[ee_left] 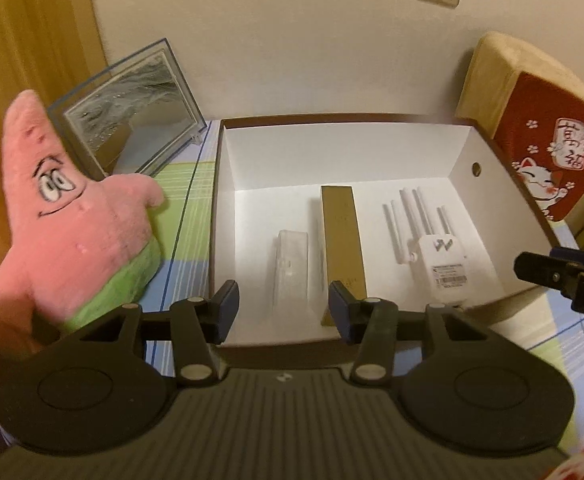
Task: Organize rigid objects
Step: 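Withdraw both tools from the box back toward the loose items on the bed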
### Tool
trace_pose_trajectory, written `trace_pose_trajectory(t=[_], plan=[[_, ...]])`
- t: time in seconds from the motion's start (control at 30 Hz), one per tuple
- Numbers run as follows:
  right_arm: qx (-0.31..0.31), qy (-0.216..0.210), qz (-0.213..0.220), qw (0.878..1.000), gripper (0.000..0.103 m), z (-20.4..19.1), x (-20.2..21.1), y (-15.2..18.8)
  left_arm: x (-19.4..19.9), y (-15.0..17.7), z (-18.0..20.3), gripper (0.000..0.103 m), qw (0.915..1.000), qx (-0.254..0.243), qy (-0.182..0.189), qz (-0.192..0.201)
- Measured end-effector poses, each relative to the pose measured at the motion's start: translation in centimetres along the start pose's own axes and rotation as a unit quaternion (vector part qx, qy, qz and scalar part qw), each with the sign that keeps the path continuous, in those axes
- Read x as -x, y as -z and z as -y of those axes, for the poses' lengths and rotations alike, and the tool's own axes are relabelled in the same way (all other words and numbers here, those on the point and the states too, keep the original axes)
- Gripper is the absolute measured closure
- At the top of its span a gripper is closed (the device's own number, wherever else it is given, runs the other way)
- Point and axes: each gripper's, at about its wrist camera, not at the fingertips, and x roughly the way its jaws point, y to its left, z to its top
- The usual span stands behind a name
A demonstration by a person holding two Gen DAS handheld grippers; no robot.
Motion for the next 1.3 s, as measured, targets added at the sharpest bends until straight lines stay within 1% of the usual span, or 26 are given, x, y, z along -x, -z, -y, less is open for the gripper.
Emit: trace_pose_trajectory(t=[0.2, 0.3, 0.43, 0.6, 0.8, 1.03, 1.3], plan=[[-0.015, 0.005, -0.002, 1.0, 0.039, 1.1, 3.2, 2.3, 2.9, 2.1, -0.3, 0.058, 0.9999, 0.012, 0.003, 0.011], [-0.021, 0.006, -0.004, 1.0, 0.039, 1.5, 4.4, 3.4, 4.1, 3.3, -0.3, 0.058, 0.9998, 0.016, 0.006, 0.011], [-0.028, -0.006, -0.012, 1.0, 0.039, 1.8, 6.1, 4.8, 5.3, 5.0, 0.0, 0.058, 0.9998, 0.014, 0.012, 0.009], [-0.024, -0.003, -0.015, 1.0, 0.039, 1.7, 7.7, 6.4, 6.5, 6.9, 0.2, 0.058, 0.9997, 0.015, 0.018, 0.002], [-0.025, -0.002, -0.028, 0.999, 0.039, 1.8, 8.9, 8.5, 7.7, 9.2, 0.4, 0.058, 0.9995, 0.021, 0.021, -0.005], [-0.022, -0.001, -0.052, 0.998, 0.039, 1.7, 9.7, 11.4, 8.5, 12.0, 1.0, 0.058, 0.9991, 0.024, 0.025, -0.024], [-0.016, -0.006, -0.077, 0.997, 0.039, 1.3, 10.1, 13.4, 8.8, 14.5, 1.4, 0.058, 0.9982, 0.032, 0.026, -0.044]])
